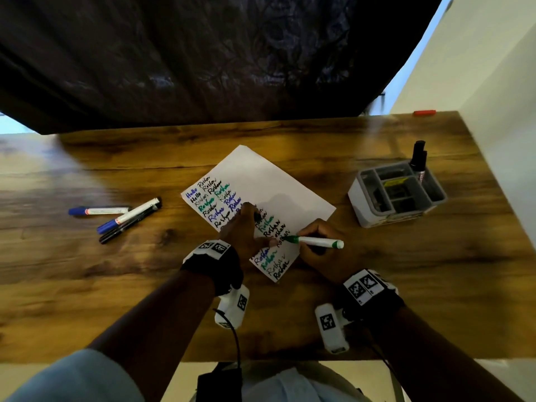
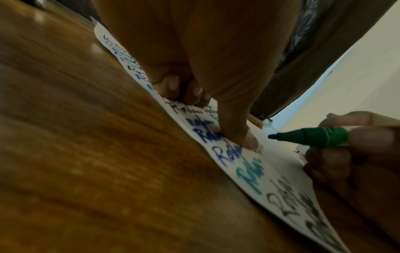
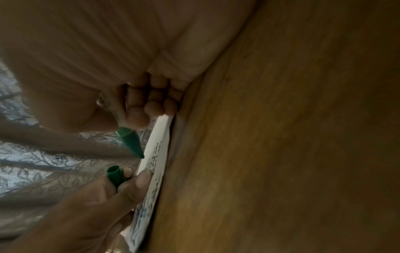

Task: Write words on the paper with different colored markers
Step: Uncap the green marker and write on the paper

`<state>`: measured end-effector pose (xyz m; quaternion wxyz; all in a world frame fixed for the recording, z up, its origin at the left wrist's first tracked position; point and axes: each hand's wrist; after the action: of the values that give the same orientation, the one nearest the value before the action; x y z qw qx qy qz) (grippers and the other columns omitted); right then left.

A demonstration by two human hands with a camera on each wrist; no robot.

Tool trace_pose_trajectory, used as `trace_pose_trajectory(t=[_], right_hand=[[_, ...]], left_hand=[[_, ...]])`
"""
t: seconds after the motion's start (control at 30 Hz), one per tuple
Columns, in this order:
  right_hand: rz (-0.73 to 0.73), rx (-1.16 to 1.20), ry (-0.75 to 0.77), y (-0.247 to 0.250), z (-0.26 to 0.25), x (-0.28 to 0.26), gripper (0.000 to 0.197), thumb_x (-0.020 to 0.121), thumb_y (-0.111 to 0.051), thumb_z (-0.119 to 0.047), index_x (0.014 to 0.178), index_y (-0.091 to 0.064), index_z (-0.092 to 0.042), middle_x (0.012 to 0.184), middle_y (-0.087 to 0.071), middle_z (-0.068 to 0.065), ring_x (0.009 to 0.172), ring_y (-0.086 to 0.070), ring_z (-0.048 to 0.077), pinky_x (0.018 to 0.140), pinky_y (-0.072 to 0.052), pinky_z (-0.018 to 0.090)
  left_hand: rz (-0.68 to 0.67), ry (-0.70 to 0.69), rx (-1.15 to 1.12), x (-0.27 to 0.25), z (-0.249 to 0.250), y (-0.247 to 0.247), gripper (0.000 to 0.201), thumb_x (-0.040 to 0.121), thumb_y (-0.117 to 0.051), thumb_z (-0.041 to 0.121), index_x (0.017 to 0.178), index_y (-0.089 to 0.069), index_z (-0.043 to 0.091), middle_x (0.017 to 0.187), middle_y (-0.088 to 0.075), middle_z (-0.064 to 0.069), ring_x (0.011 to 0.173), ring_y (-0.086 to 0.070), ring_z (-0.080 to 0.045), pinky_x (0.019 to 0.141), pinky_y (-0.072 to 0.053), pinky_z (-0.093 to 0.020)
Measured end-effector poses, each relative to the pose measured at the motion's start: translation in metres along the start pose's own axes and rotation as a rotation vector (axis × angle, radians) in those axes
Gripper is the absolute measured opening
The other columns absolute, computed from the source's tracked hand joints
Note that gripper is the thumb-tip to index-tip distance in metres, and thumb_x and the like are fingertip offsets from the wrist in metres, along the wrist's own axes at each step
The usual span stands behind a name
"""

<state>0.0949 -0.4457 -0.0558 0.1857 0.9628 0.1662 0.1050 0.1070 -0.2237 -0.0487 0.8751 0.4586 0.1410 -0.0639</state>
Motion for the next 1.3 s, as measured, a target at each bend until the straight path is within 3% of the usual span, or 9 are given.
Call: trace_pose_trajectory(t=[0.07,0.17,0.43,0.57,0.73,0.93,1.07,1.2,1.3], right_hand=[[0.005,-0.032,0.005,0.001,-0.003,0.0,0.018,0.08,-0.072,-0.018,0.092,-0.063,-0.008,0.084,-0.063,-0.009,0.08,-0.064,-0.001,0.068,-0.052,0.01],[-0.057,-0.125,0.002,0.004,-0.007,0.002,0.016,0.08,-0.075,-0.005,0.089,-0.062,-0.001,0.075,-0.057,-0.013,0.073,-0.059,-0.014,0.059,-0.045,0.002],[-0.051,-0.127,-0.013,0.0,-0.005,-0.001,0.017,0.079,-0.076,-0.008,0.089,-0.062,-0.007,0.078,-0.063,-0.007,0.068,-0.063,0.006,0.06,-0.052,0.01],[-0.054,-0.116,-0.047,0.0,-0.006,-0.002,0.016,0.08,-0.076,-0.007,0.089,-0.064,-0.006,0.077,-0.061,-0.01,0.074,-0.062,-0.007,0.058,-0.047,0.004],[-0.073,-0.119,-0.087,0.003,-0.013,-0.003,0.014,0.078,-0.074,0.003,0.084,-0.062,0.005,0.067,-0.053,-0.015,0.064,-0.058,-0.011,0.05,-0.04,0.003],[-0.106,-0.157,-0.088,0.009,-0.025,-0.003,0.012,0.083,-0.072,-0.001,0.09,-0.063,0.004,0.07,-0.049,-0.018,0.07,-0.053,-0.024,0.055,-0.039,-0.001],[-0.042,-0.142,-0.105,0.001,-0.017,-0.003,0.014,0.082,-0.074,-0.004,0.091,-0.064,0.001,0.076,-0.061,-0.006,0.074,-0.059,-0.013,0.057,-0.044,0.003],[-0.026,-0.14,-0.11,-0.002,-0.01,-0.005,0.015,0.079,-0.075,-0.008,0.087,-0.063,-0.007,0.077,-0.066,0.002,0.066,-0.061,0.005,0.054,-0.048,0.01],[-0.056,-0.163,-0.12,0.001,-0.013,-0.003,0.014,0.081,-0.074,-0.008,0.089,-0.063,-0.005,0.074,-0.064,-0.003,0.065,-0.06,-0.004,0.053,-0.045,0.006]], left_hand=[[-0.01,0.009,-0.012,0.0,0.0,0.001,0.069,0.068,-0.082,0.045,0.112,-0.034,0.019,0.112,-0.058,-0.002,0.101,-0.06,-0.022,0.084,-0.054,-0.044],[-0.021,0.013,-0.012,0.0,0.001,0.001,0.071,0.068,-0.082,0.046,0.113,-0.034,0.02,0.113,-0.058,-0.001,0.102,-0.061,-0.022,0.084,-0.055,-0.044],[-0.017,0.02,-0.007,-0.001,0.005,0.003,0.072,0.068,-0.082,0.044,0.116,-0.036,0.016,0.118,-0.057,-0.004,0.106,-0.059,-0.023,0.086,-0.053,-0.041],[-0.022,0.017,-0.004,-0.001,0.003,0.002,0.072,0.067,-0.082,0.046,0.115,-0.036,0.018,0.117,-0.059,-0.003,0.105,-0.061,-0.023,0.084,-0.055,-0.042],[-0.028,0.02,-0.014,-0.001,0.004,0.002,0.073,0.069,-0.081,0.045,0.118,-0.036,0.017,0.121,-0.057,-0.004,0.109,-0.057,-0.023,0.084,-0.049,-0.035],[-0.032,0.024,-0.013,-0.001,0.002,0.002,0.073,0.068,-0.081,0.047,0.118,-0.036,0.018,0.119,-0.057,-0.003,0.108,-0.058,-0.023,0.086,-0.052,-0.039],[-0.027,0.014,-0.008,-0.001,0.001,0.002,0.074,0.068,-0.081,0.047,0.118,-0.036,0.017,0.121,-0.057,-0.005,0.109,-0.058,-0.025,0.087,-0.053,-0.042],[-0.027,0.024,-0.024,-0.001,0.001,0.002,0.072,0.068,-0.081,0.046,0.118,-0.037,0.019,0.121,-0.058,-0.004,0.11,-0.058,-0.024,0.089,-0.053,-0.043],[-0.019,0.026,-0.038,-0.002,0.002,0.002,0.072,0.068,-0.082,0.045,0.117,-0.037,0.019,0.121,-0.057,-0.004,0.11,-0.058,-0.023,0.089,-0.053,-0.043]])
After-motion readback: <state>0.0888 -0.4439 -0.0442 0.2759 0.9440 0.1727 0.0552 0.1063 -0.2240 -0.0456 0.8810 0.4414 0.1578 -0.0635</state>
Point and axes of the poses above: each hand's wrist, its own x-axis towards the middle knuckle, its own y-axis out of the back of the hand, z = x × y
